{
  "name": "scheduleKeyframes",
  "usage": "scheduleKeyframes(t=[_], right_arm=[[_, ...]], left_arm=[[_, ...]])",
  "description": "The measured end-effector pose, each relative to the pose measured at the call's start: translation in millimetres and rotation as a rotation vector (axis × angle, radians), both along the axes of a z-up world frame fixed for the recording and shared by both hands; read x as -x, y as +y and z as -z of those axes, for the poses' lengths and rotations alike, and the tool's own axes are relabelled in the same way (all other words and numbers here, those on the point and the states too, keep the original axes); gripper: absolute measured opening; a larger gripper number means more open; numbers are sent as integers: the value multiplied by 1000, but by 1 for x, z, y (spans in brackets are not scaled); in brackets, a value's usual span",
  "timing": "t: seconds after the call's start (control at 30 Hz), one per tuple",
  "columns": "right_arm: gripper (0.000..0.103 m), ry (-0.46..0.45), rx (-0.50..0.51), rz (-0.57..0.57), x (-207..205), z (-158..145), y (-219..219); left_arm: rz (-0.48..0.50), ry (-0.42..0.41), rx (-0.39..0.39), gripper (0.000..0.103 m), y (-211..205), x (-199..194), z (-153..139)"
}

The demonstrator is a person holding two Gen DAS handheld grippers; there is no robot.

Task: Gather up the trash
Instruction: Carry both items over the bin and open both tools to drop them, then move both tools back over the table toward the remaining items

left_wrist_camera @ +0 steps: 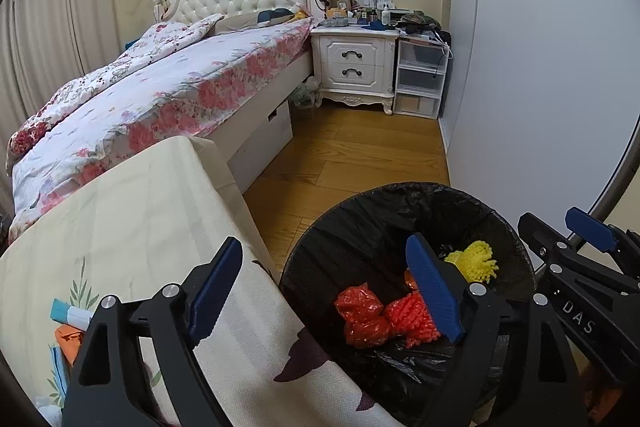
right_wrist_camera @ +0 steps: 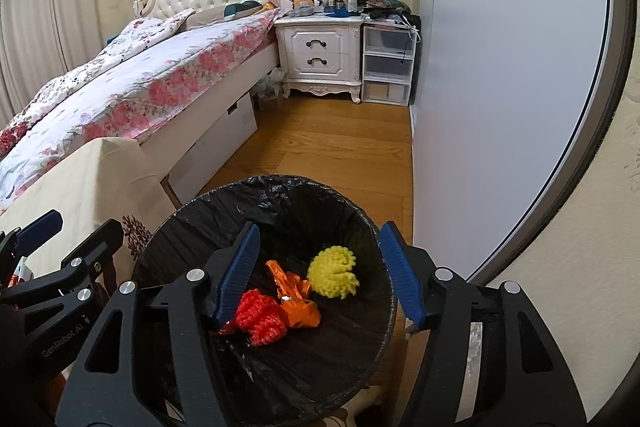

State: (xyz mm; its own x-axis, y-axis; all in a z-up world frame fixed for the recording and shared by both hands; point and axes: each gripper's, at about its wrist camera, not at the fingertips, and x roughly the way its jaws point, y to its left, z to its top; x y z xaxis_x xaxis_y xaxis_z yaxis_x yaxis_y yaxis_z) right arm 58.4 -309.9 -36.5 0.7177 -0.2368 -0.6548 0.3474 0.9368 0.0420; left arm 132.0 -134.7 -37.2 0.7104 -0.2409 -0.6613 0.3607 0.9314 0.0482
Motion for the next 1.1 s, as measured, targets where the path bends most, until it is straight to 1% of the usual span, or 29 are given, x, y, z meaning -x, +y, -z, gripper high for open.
scheduleKeyframes(t=[0.37,0.8,0.93,1.1], right_arm=[[61,-2,18,16,2,-2,2],[62,17,21,17,12,-1,10],[62,20,9,-12,17,-2,21],[62,26,25,-76,22,-5,45]], left_arm=[[-11,0,-1,82,4,3,-1],[-45,-5,11,82,21,16,-8],[-63,-3,8,82,31,24,-10],[-97,11,8,82,50,37,-11]])
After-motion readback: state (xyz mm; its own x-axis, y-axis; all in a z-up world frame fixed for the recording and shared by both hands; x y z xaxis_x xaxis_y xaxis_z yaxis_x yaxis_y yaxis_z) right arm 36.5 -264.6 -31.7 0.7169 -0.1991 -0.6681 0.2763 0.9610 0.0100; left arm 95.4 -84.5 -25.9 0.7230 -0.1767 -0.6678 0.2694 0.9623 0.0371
